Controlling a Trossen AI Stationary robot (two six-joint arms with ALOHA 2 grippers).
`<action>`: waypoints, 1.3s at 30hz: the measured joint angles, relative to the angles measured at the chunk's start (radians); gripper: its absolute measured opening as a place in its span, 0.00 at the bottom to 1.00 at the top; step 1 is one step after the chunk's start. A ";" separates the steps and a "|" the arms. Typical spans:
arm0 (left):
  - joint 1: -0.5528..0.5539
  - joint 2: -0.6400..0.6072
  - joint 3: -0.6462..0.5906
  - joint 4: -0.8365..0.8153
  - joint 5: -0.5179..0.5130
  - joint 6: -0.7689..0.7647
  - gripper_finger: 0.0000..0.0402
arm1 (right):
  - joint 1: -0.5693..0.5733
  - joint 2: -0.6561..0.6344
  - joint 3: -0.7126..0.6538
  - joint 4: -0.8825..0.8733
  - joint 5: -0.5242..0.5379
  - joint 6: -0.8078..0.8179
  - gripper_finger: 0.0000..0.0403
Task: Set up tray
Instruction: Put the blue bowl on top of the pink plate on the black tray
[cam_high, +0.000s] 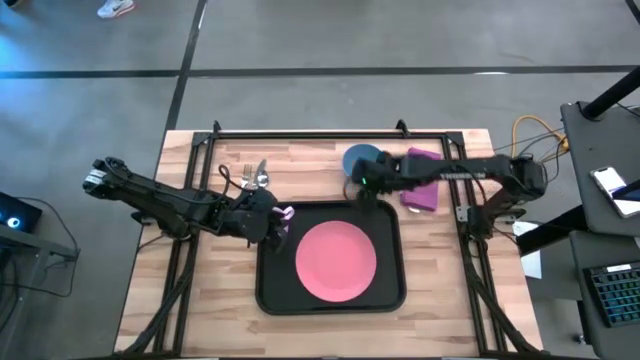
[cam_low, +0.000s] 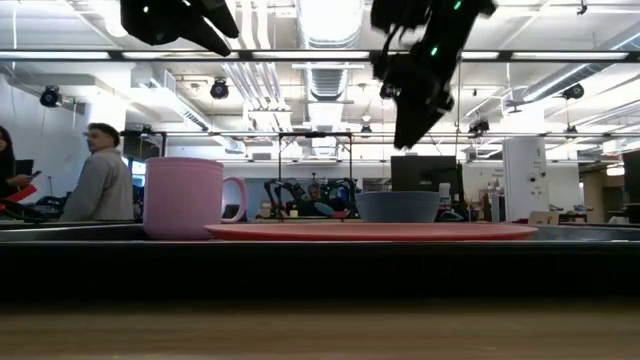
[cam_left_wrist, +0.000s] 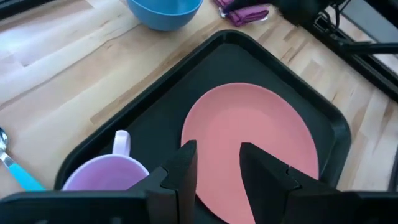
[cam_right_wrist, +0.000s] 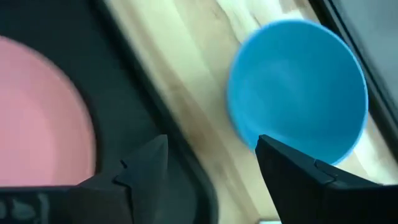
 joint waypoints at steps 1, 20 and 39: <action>0.000 0.000 0.000 0.000 0.001 -0.009 0.25 | -0.028 0.014 0.005 0.002 -0.025 -0.011 0.58; 0.000 0.000 0.000 0.001 0.009 -0.036 0.25 | -0.117 0.283 0.122 -0.020 0.029 -0.282 0.65; 0.000 0.000 0.000 -0.007 0.008 -0.035 0.25 | -0.148 0.300 0.114 -0.020 0.000 -0.293 0.11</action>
